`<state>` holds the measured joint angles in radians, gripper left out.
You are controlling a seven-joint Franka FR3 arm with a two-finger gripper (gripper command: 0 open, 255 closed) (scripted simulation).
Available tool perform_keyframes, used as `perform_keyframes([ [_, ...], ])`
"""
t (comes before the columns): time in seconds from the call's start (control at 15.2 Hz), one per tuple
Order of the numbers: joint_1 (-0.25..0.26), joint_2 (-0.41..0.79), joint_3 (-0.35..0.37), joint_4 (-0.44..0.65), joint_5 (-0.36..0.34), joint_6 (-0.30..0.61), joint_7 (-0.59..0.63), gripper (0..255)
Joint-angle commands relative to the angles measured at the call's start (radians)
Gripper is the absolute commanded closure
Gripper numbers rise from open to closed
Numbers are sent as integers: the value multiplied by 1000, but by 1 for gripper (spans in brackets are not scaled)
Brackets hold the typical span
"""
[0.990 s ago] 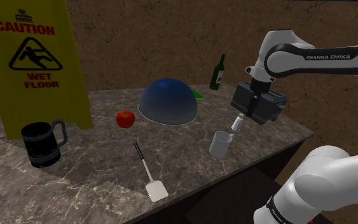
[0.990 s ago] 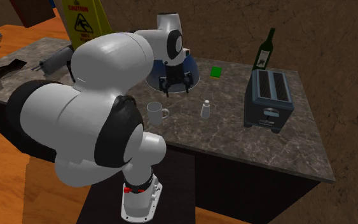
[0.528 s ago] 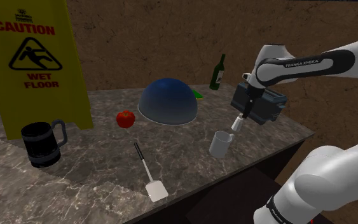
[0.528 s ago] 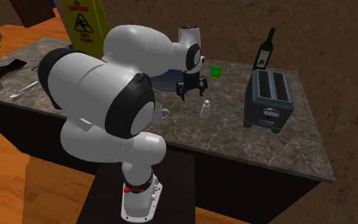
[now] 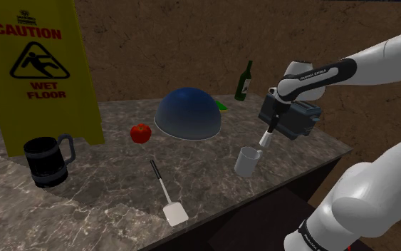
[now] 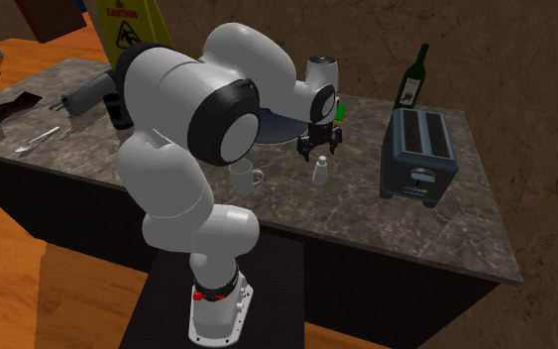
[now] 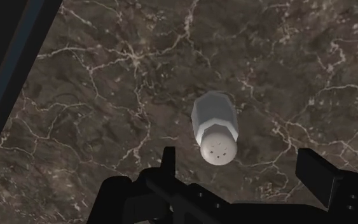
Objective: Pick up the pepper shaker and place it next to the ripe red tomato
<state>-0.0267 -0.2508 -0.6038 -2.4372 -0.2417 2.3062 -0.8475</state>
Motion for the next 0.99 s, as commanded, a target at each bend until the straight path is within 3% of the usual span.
perform_keyframes([
  [0.0, 5, 37, -19, 2, 19, 37, -28, 0],
  [0.4, 15, 105, -41, -22, 56, 123, -57, 0],
  [0.86, 15, 104, -40, -22, 56, 123, -57, 0],
  [0.92, 15, 104, -40, -22, 56, 123, -57, 255],
])
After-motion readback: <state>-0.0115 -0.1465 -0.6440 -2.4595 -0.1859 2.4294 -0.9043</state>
